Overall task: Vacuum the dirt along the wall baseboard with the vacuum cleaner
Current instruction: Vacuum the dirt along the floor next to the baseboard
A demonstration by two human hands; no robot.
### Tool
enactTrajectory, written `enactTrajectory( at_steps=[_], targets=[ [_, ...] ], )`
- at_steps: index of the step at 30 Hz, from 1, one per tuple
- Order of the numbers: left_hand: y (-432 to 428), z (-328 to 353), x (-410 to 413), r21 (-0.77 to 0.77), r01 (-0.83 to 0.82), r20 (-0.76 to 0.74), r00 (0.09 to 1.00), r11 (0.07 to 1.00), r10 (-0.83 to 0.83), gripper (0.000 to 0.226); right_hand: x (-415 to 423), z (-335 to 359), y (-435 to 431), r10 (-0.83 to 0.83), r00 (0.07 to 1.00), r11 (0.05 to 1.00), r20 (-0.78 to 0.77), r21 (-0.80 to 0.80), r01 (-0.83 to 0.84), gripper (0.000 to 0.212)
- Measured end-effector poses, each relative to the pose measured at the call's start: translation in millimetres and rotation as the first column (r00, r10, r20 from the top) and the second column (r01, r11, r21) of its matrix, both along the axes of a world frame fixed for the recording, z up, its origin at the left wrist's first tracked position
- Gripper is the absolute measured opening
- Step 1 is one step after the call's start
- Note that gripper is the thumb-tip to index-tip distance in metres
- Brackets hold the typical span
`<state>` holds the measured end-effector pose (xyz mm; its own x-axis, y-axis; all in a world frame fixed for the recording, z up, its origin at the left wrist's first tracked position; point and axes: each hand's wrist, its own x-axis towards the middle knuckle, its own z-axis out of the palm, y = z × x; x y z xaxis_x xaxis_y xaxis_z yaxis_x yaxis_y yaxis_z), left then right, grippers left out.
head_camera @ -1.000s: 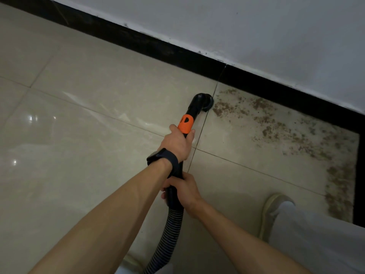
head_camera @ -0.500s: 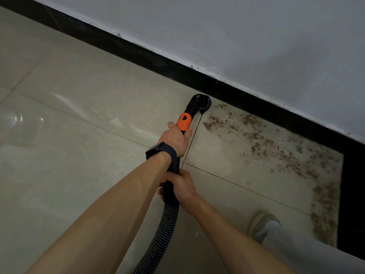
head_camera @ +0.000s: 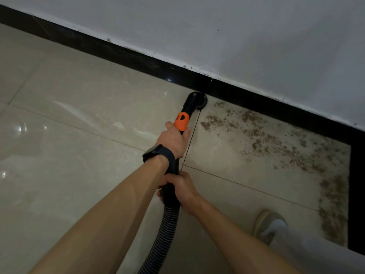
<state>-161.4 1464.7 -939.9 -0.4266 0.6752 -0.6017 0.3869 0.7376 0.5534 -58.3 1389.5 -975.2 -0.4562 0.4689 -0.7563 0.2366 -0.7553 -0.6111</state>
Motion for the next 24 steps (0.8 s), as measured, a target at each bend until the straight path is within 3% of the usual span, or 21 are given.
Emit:
enactTrajectory(
  at_steps=[11,24],
  targets=[
    [-93.6,15.0,-6.6,-0.046,0.027,0.104,0.994,0.999,-0.022,0.047,-9.3,-5.1,-100.1,-0.027,0.998,0.999,0.062,-0.032,0.029,0.016],
    [-108.6,-0.8,16.2,0.006,-0.003,0.052,0.999,1.000,0.002,0.044,11.5,3.6,-112.3,-0.094,0.986,0.995,0.141,-0.007,0.095,0.026]
  ],
)
